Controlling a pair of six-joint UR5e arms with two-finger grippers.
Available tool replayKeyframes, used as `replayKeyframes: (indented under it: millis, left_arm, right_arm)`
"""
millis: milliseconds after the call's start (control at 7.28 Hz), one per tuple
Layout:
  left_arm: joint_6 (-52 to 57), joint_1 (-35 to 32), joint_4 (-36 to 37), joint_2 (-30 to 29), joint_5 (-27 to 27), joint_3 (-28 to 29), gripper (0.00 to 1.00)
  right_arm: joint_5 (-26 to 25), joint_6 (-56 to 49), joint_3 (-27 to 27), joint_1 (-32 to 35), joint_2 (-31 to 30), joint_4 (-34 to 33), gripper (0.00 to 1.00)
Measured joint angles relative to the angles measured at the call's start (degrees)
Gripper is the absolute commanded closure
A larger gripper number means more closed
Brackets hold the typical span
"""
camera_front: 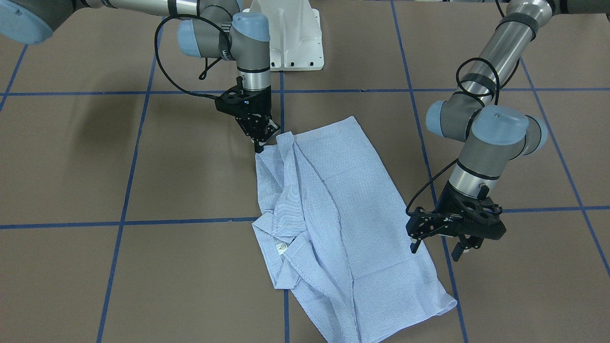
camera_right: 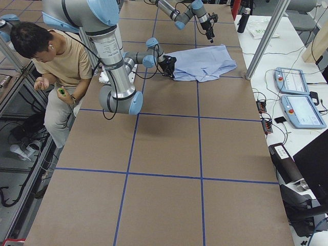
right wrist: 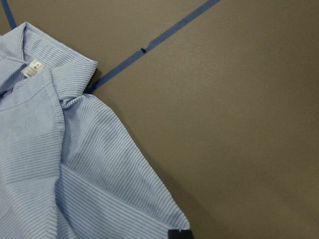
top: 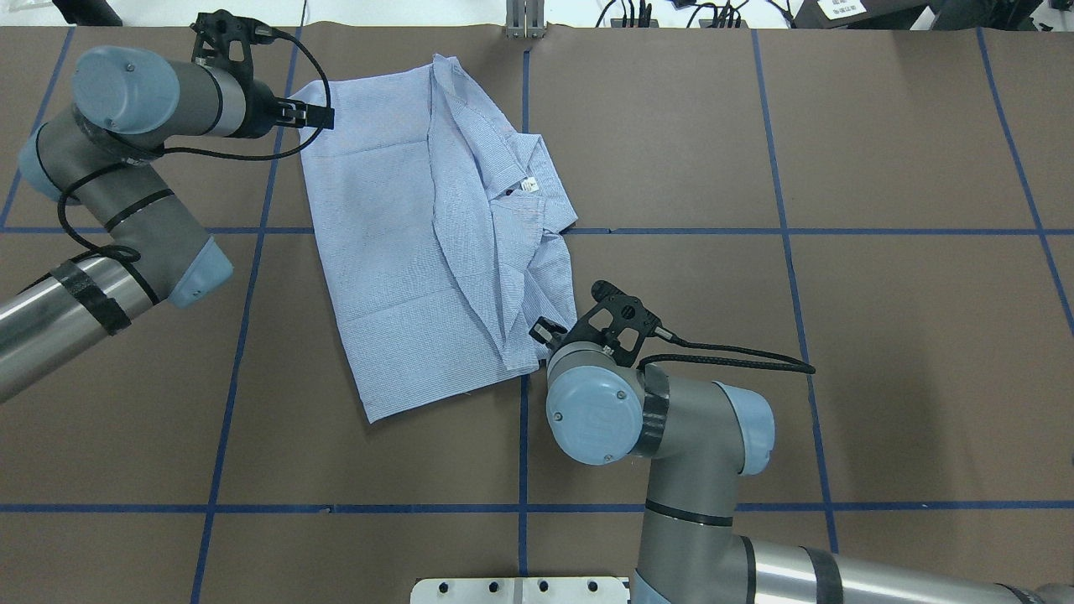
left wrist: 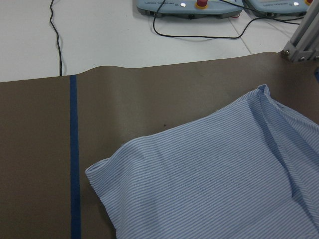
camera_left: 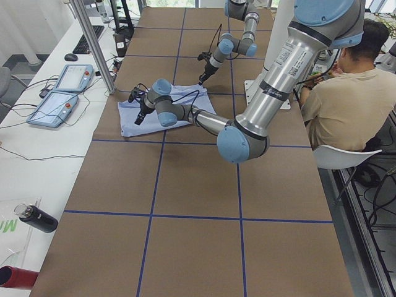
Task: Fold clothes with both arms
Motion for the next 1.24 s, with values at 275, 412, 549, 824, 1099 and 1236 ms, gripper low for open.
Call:
replayKeyframes:
  millis: [275, 412, 549, 824, 1099, 1236]
  left_arm:
    - [-0.01, 0.00, 0.00, 0.00, -0.02, -0.25, 0.00]
    - [-0.01, 0.06, 0.00, 0.00, -0.06, -0.24, 0.00]
    - [-0.01, 0.18, 0.00, 0.00, -0.06, -0.23, 0.00]
    - [-0.01, 0.48, 0.00, 0.00, -0.06, -0.43, 0.00]
    - [-0.06, 0.59, 0.00, 0.00, -0.08, -0.54, 0.00]
    - [-0.37, 0.61, 0.00, 0.00, -0.09, -0.59, 0.00]
  right_arm:
    - [-1.24, 0.31, 8.61, -1.65, -6.84, -0.12, 1.00]
    - [-3.88, 1.24, 12.52, -4.44, -9.92, -0.67, 1.00]
    - [-6.59, 3.09, 15.67, -7.60, -12.22, -2.08, 1.00]
    - [-11.21, 6.80, 18.11, -13.23, -13.69, -4.88, 0.01]
    - [-13.08, 6.54, 18.44, -15.90, -13.94, -7.72, 0.00]
    - [-12.49, 3.15, 19.19, -15.26, -13.57, -9.35, 0.00]
